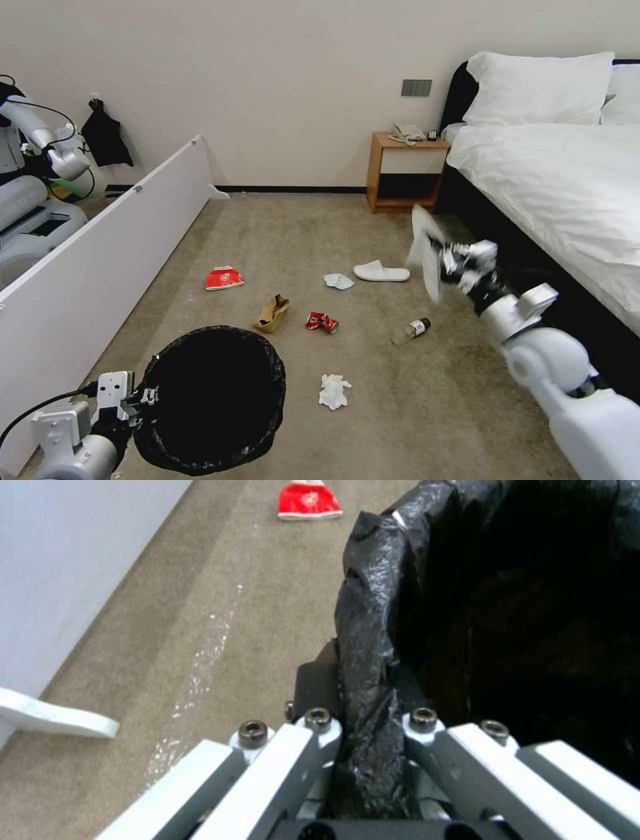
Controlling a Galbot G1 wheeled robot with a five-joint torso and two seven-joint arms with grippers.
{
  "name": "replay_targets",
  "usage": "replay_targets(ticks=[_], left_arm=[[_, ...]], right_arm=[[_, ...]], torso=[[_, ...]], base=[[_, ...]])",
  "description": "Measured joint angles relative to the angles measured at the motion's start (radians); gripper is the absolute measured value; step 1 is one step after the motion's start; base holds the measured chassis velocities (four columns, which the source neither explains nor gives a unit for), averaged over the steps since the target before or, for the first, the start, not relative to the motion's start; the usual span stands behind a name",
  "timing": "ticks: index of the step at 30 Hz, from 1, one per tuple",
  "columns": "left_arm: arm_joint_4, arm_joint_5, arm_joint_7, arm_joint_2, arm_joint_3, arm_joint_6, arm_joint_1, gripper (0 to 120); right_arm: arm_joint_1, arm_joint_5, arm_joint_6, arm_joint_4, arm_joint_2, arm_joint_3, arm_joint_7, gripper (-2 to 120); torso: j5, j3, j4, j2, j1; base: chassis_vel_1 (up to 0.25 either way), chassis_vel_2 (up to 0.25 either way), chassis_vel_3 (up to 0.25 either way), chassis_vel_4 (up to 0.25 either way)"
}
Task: Pick up the trash bin, then pick up the garbage from the floor and place it into the trash bin.
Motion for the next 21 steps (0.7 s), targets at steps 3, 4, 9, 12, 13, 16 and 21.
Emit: replay_targets(ticks=[3,4,9,12,13,16,21], left_arm=[[-0.002,0.0,0.0,0.001,-0.002,0.0,0.007,4],[-0.005,0.0,0.0,0.001,-0.003,0.0,0.01,4],[-0.014,0.0,0.0,0.0,-0.003,0.0,0.017,4],[-0.021,0.0,0.0,-0.005,-0.004,0.0,0.019,4],[-0.021,0.0,0.0,-0.005,-0.004,0.0,0.019,4],[-0.023,0.0,0.0,-0.007,-0.007,0.0,0.022,4],[-0.027,0.001,0.002,-0.011,-0.008,0.0,0.025,4]], right_arm=[[0.071,0.093,0.013,0.052,0.015,-0.017,-0.027,1],[0.103,0.135,0.014,0.076,0.02,-0.029,-0.034,1],[0.198,0.216,0.024,0.123,0.04,-0.104,-0.044,1],[0.274,0.266,0.064,0.122,0.057,-0.228,-0.087,1],[0.274,0.266,0.064,0.122,0.057,-0.228,-0.087,1],[0.315,0.288,0.075,0.104,0.078,-0.306,-0.105,1],[0.394,0.298,0.079,0.04,0.176,-0.455,-0.134,1]], torso=[[0.0002,0.0,-0.0001,0.0,0.0],[-0.0003,0.0,-0.0002,0.0,0.0],[-0.0003,0.0,-0.0002,0.0,0.0],[-0.0001,0.0,-0.0003,0.0,0.0],[-0.0001,0.0,-0.0003,0.0,0.0],[-0.0001,0.0,-0.0005,0.0,0.0],[-0.0003,0.0,0.0,0.0,0.0]], base=[[0.0,0.0,0.0,0.0],[0.0,0.0,0.0,0.0],[0.0,0.0,0.0,0.0],[0.0,0.0,0.0,0.0],[0.0,0.0,0.0,0.0],[0.0,0.0,0.0,0.0],[0.0,0.0,0.0,0.0]])
